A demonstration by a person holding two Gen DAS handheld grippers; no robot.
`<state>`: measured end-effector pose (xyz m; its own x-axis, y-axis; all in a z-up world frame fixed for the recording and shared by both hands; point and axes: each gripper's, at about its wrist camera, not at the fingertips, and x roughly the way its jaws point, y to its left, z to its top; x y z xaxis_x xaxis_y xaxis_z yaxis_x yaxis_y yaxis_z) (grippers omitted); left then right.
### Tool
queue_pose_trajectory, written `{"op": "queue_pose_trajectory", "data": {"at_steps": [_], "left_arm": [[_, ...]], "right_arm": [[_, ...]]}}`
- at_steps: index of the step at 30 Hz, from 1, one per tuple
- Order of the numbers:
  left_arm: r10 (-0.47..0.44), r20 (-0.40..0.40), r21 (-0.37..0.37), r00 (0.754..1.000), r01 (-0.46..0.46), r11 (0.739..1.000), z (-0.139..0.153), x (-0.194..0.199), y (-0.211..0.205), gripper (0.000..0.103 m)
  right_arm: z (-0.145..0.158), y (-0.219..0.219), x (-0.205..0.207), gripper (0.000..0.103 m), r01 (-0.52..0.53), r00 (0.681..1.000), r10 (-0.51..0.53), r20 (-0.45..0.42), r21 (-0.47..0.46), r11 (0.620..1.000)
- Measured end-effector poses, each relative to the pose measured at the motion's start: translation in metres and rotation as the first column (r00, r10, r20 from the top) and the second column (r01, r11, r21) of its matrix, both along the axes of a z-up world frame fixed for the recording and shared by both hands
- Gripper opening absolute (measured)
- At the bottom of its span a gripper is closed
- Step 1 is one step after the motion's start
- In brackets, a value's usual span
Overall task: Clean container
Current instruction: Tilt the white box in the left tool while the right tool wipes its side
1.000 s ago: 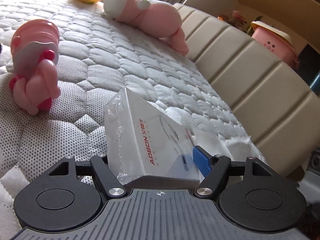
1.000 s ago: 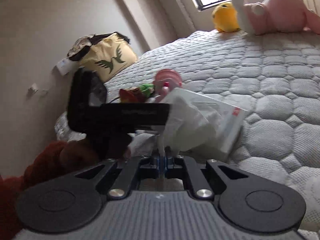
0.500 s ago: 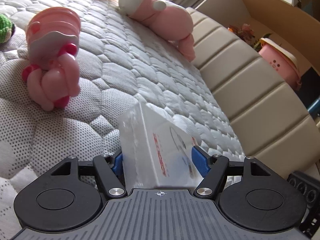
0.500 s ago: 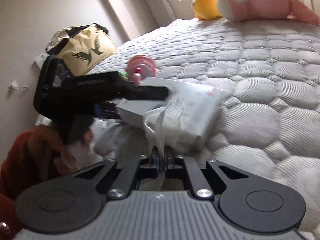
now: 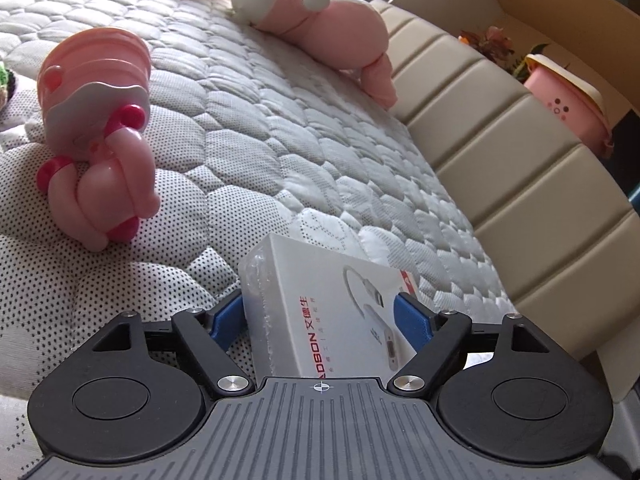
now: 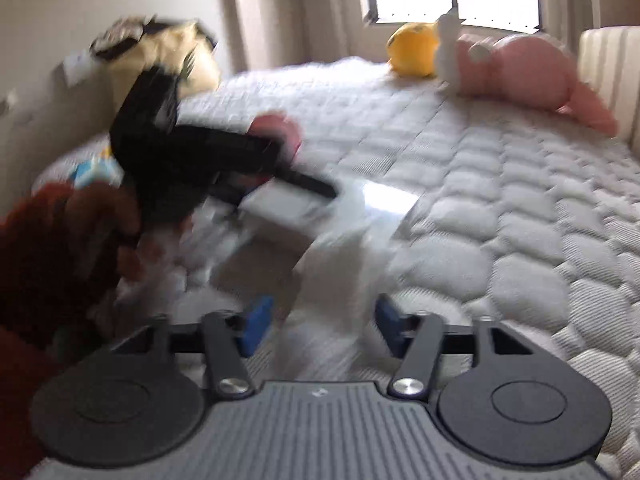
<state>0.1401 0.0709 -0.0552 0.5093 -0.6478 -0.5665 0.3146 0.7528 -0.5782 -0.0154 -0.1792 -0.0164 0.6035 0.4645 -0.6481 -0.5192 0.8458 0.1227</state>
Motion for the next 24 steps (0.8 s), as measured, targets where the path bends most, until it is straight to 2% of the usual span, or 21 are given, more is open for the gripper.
{"op": "queue_pose_trajectory", "data": {"at_steps": [1, 3, 5, 7, 10, 12, 14, 16, 18, 21, 24], "left_arm": [[-0.004, 0.005, 0.005, 1.0, 0.004, 1.0, 0.0, -0.001, -0.001, 0.085], [-0.011, 0.018, 0.014, 1.0, 0.011, 1.0, 0.001, -0.003, -0.001, 0.084], [-0.025, 0.053, 0.035, 0.998, 0.023, 0.999, 0.001, -0.008, 0.0, 0.079], [-0.051, 0.111, 0.073, 0.993, 0.043, 0.996, 0.002, -0.016, -0.004, 0.079], [-0.081, 0.226, 0.146, 0.971, 0.049, 0.988, 0.011, -0.031, -0.015, 0.079], [-0.114, 0.31, 0.207, 0.944, 0.05, 0.977, 0.02, -0.044, -0.025, 0.079], [-0.155, 0.391, 0.27, 0.907, 0.048, 0.962, 0.027, -0.058, -0.034, 0.079], [-0.209, 0.475, 0.341, 0.855, 0.04, 0.939, 0.032, -0.076, -0.044, 0.079], [-0.247, 0.524, 0.392, 0.815, 0.026, 0.919, 0.032, -0.09, -0.05, 0.079], [-0.274, 0.571, 0.414, 0.774, 0.017, 0.91, 0.03, -0.103, -0.05, 0.079], [-0.317, 0.627, 0.444, 0.712, 0.008, 0.896, 0.026, -0.116, -0.053, 0.079]], "right_arm": [[-0.006, 0.006, 0.0, 0.006, -0.022, 1.0, 0.021, -0.021, -0.019, 1.0], [-0.01, 0.011, -0.003, 0.005, -0.011, 1.0, 0.012, 0.028, -0.042, 0.999], [0.0, 0.005, -0.001, 0.004, 0.029, 0.994, -0.025, 0.105, -0.037, 0.999], [0.017, -0.005, 0.009, 0.005, 0.083, 0.984, -0.083, 0.16, 0.009, 0.997], [0.038, -0.014, 0.036, 0.005, 0.111, 0.977, -0.127, 0.17, 0.1, 0.989], [0.047, -0.016, 0.053, 0.005, 0.059, 0.991, -0.085, 0.104, 0.233, 0.971], [0.045, -0.023, 0.054, 0.005, 0.075, 0.992, -0.098, 0.085, 0.243, 0.967], [0.042, -0.031, 0.054, 0.005, 0.094, 0.991, -0.114, 0.068, 0.246, 0.965], [0.039, -0.038, 0.054, 0.005, 0.114, 0.99, -0.131, 0.052, 0.248, 0.962], [0.035, -0.049, 0.054, 0.005, 0.144, 0.987, -0.155, 0.027, 0.251, 0.957], [0.03, -0.06, 0.054, 0.005, 0.173, 0.984, -0.18, 0.001, 0.253, 0.952]]}}
